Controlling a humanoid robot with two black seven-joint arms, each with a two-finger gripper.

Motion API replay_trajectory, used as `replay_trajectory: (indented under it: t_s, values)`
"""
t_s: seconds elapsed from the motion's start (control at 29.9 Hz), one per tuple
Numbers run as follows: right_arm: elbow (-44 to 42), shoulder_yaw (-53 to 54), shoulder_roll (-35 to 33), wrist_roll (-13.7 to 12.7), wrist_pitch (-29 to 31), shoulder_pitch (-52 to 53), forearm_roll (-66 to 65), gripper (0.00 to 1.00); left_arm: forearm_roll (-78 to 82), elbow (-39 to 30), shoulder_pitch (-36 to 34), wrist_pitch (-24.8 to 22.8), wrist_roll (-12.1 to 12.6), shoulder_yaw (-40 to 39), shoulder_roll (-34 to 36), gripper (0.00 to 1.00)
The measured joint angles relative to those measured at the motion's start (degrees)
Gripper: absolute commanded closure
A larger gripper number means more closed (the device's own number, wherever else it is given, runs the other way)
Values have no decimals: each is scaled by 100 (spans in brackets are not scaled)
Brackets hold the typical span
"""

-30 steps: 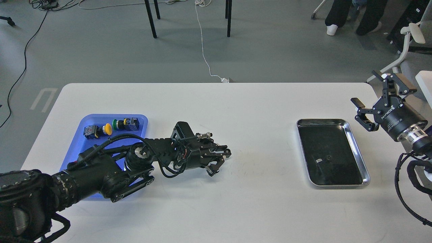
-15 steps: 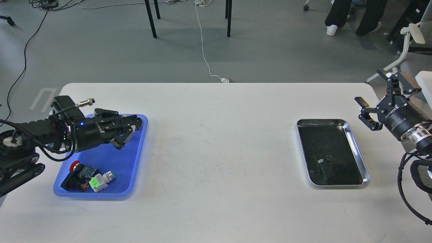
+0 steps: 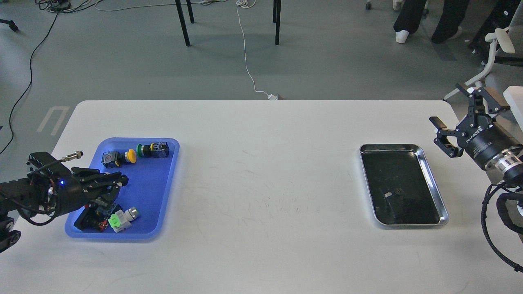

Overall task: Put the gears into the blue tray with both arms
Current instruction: 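Carry the ring into the blue tray and open the left gripper, then lift the left gripper away and move the right gripper over the metal tray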

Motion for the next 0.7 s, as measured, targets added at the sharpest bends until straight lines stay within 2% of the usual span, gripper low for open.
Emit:
replay_trajectory:
  t_s: [0.03,0.13,0.23,0.3,0.53,0.7]
  values:
    - [0,0,-1,0,1,1,0,2,0,28,1,0,0,1,-38,51]
    - [1,0,-4,0,1,1,0,2,10,62,9,11,-1,2,-92,47]
    - [6,0,-5,0,1,1,0,2,3,65,9,25,-1,-23,-110,30]
    - [10,0,-10,0,0,1,0,2,-137,66,-6,81,-1,-79,-111,23]
    - [9,0,-156,0,11,0,-9,2,-2097,-27,-396,234,-32,-118,3,5]
    - [30,1,-301,0,14,109,-90,2,-4014,-52,-1032,150,-38,-126,-2,4]
